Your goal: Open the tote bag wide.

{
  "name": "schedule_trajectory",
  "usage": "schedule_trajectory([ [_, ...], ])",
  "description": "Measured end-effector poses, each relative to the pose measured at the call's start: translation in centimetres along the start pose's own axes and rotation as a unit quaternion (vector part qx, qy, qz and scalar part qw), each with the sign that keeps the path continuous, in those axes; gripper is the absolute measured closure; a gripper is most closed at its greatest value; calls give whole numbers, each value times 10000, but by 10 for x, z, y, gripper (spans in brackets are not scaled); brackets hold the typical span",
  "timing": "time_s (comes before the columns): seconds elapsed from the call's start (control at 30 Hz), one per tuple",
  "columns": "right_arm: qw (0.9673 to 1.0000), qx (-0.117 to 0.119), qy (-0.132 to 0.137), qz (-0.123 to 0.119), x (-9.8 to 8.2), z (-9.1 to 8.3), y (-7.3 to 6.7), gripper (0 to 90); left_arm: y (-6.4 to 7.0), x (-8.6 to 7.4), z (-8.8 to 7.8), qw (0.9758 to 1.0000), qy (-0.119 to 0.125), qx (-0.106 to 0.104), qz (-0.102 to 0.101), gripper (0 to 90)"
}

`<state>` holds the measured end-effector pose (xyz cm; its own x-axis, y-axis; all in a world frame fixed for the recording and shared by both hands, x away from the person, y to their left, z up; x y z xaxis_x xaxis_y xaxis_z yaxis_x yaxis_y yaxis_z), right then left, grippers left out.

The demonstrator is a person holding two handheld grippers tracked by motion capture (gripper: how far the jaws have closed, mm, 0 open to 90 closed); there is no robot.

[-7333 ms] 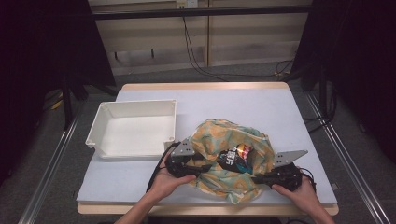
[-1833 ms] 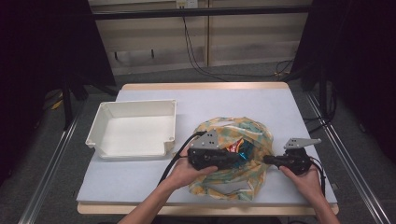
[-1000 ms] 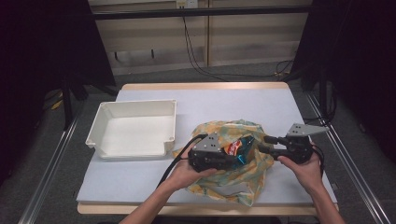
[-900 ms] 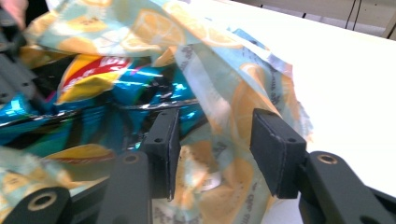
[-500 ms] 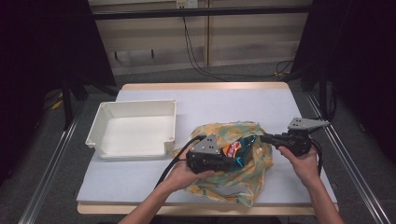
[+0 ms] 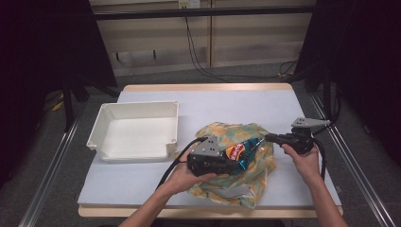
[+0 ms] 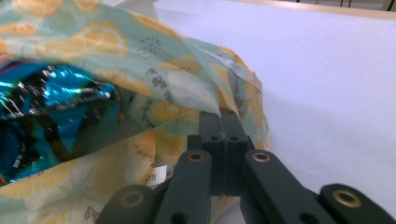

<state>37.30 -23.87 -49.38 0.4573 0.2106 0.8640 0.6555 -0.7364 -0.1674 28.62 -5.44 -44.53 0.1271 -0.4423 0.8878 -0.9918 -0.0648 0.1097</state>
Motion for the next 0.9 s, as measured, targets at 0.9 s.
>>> schedule_trajectory([
  [0.9,9987,-314,-382,-102,-23,16,14,900,-1,37,-19,9964,767,-215,-284,900],
])
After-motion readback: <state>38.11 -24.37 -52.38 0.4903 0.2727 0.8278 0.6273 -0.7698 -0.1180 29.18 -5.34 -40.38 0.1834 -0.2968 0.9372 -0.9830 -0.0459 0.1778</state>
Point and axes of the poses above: each handheld gripper's, and its own axes: z roughly forward along the jaws, x roughly out of its top, y roughly to its right, the point moved 10 cm from there along z, roughly forward along the jaws, and after that the axes turned 4 degrees about -z, right-handed, at the moved point
